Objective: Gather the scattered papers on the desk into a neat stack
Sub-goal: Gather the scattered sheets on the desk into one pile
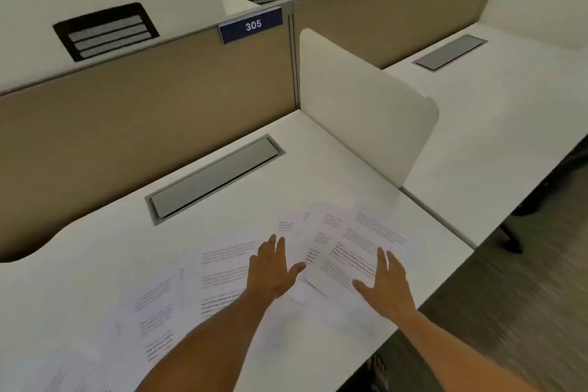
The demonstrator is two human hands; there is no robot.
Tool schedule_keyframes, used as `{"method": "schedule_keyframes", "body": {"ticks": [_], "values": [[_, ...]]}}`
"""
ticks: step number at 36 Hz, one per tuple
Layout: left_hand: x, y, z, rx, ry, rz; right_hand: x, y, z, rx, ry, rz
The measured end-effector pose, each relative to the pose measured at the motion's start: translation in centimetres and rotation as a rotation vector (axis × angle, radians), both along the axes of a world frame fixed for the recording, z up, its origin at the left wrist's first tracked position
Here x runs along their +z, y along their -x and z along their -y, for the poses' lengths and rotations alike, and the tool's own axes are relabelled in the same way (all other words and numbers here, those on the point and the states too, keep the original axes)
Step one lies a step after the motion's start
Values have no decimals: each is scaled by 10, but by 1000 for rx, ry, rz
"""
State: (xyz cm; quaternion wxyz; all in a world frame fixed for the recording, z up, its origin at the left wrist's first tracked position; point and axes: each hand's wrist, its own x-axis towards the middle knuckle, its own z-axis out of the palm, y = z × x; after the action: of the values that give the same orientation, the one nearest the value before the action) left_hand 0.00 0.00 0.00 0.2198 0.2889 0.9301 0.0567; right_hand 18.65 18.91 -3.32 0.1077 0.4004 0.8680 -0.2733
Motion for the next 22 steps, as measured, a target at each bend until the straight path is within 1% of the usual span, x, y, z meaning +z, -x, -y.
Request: {"method": "schedule_keyframes", "body": {"ticks": [2, 7, 10, 15, 18, 22], "values": [[-5, -2, -7, 3, 5, 20, -2, -2, -1, -70, 26, -4], [-25, -12, -19, -72, 44, 15, -9, -5, 0, -211, 46, 37], [-37, -14, -26, -94, 48, 25, -13, -2, -2, -334, 77, 73], [-51, -17, -38, 6, -27, 84, -24, 6, -9, -543, 196, 142], [-58, -19, -43, 80, -59, 102, -29, 11, -12, -535, 145, 196], [-63, -21, -48, 160, -59, 98, -30, 12, -11, -418, 53, 222]]}}
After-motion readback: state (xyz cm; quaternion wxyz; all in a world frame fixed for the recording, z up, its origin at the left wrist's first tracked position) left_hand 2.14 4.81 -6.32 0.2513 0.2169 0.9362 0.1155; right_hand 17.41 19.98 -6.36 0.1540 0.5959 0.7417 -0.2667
